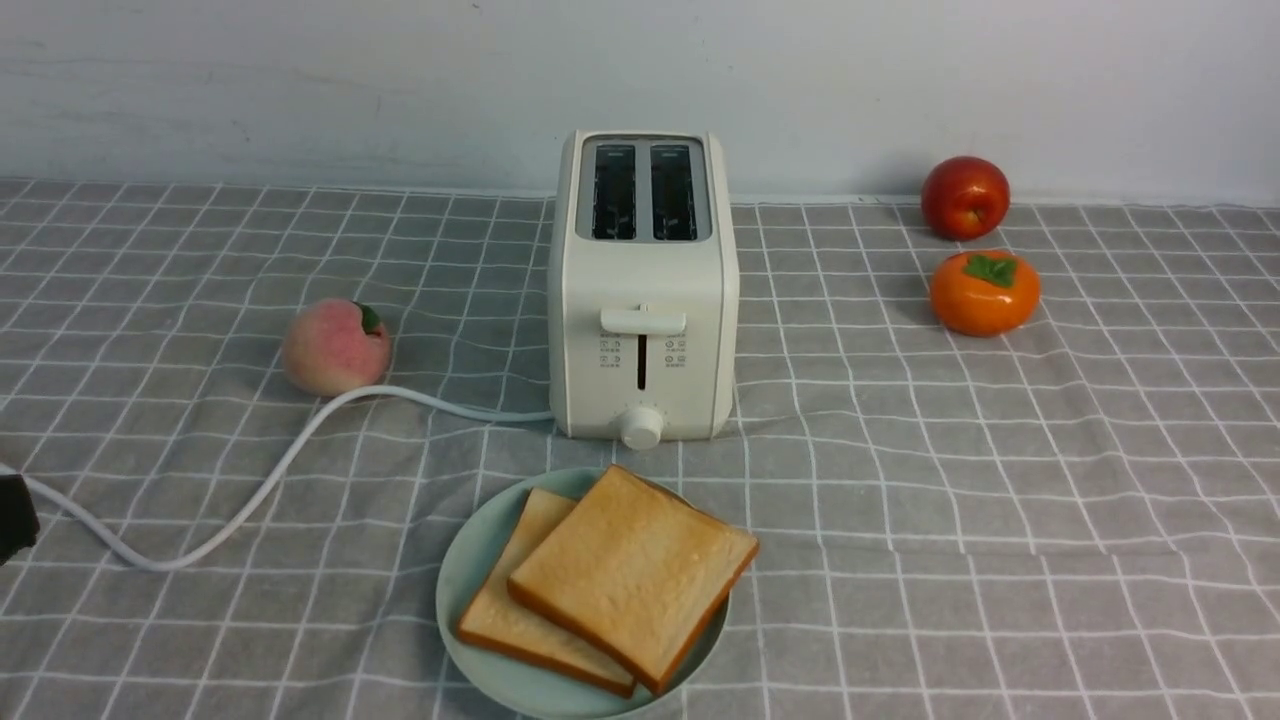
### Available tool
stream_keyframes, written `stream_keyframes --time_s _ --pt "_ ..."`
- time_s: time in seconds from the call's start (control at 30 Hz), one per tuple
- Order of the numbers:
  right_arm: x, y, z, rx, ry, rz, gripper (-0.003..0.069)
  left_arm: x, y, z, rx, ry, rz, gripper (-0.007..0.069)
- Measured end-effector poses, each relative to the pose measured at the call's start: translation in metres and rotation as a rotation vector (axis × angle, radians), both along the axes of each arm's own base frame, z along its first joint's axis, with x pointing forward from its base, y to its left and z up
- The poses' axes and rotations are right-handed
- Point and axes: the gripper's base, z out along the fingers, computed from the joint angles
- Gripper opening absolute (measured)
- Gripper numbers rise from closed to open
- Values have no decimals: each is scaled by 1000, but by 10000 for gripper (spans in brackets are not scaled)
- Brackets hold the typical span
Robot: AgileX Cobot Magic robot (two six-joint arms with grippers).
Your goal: Take toasted bread from bread machine on grey coffee table place on plate.
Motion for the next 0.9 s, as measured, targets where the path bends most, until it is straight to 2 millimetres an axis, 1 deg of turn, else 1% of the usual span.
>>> stream_keyframes --time_s 0.37,0.47,0.53,0.57,0.6,0.63,0.73,0.8,0.87,0.9 --pt "0 0 0 -9 -3 -4 22 0 0 0 0 0 0 -6" --pt "0 0 0 -9 -3 -4 26 1 1 -5 25 -11 4 -4" --pt "0 0 0 -10 -2 -4 29 -2 3 -15 42 -44 14 -4" --pt "0 0 0 -10 -2 -4 29 -2 4 -17 43 -47 16 -4" --pt "0 0 0 -10 -2 -4 31 -6 7 -32 41 -89 45 -4" --pt "0 0 0 -10 -2 -4 33 -8 9 -41 37 -110 65 -3" --pt "0 0 0 -13 -2 -5 36 -13 16 -76 26 -165 147 -3" --pt "0 0 0 -13 -2 -5 39 -16 20 -110 24 -190 213 -3" --pt "0 0 0 -13 -2 -5 43 -19 23 -139 27 -196 257 -1" --pt "0 0 0 -13 -2 -5 43 -19 23 -141 27 -195 260 -1"
